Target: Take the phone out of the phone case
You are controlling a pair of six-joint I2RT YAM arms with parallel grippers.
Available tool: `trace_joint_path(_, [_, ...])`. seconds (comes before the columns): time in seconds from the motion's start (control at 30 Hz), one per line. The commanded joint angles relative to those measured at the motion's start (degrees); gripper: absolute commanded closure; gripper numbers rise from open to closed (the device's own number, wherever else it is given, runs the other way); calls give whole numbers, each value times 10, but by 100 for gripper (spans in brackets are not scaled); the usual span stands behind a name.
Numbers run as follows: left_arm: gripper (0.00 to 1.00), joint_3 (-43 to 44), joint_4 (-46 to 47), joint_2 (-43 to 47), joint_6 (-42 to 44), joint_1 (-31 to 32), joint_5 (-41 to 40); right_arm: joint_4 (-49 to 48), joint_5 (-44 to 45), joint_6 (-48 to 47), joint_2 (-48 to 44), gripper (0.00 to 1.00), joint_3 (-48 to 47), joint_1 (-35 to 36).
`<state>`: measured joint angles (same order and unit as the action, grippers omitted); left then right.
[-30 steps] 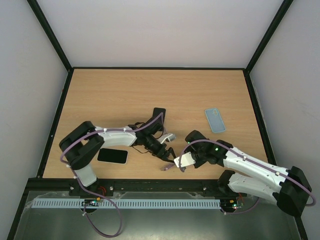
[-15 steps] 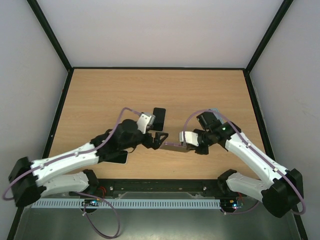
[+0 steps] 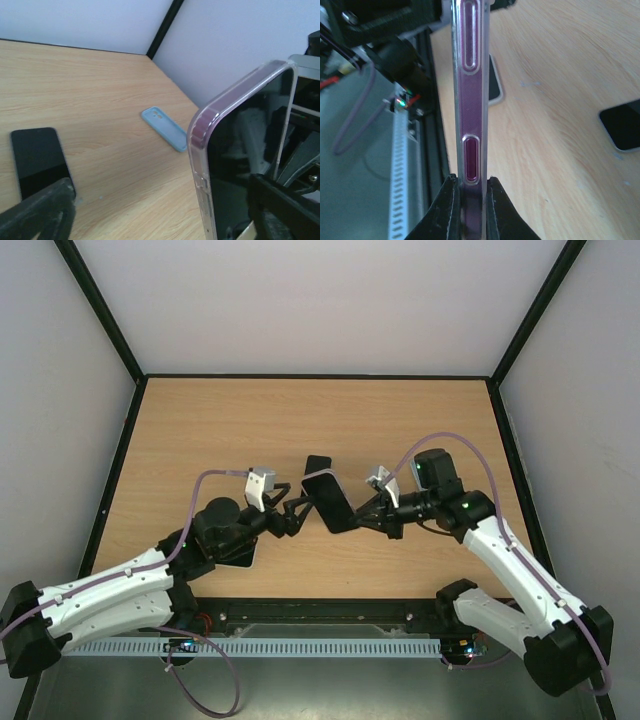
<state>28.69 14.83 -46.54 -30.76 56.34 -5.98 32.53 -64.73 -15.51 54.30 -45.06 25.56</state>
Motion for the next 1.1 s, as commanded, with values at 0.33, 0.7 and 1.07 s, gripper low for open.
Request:
trace_joint_path(0.33, [35, 83, 161, -100, -50, 4, 169, -208, -187, 270, -78, 98, 61, -26])
trace_joint_path(0.7, [58, 90, 172, -84, -52, 5, 196, -278, -197, 333, -86, 98, 80, -26])
trace_joint_path(1.07, [98, 116, 125, -97, -52, 3, 214, -214, -193, 273, -55, 98, 60, -26])
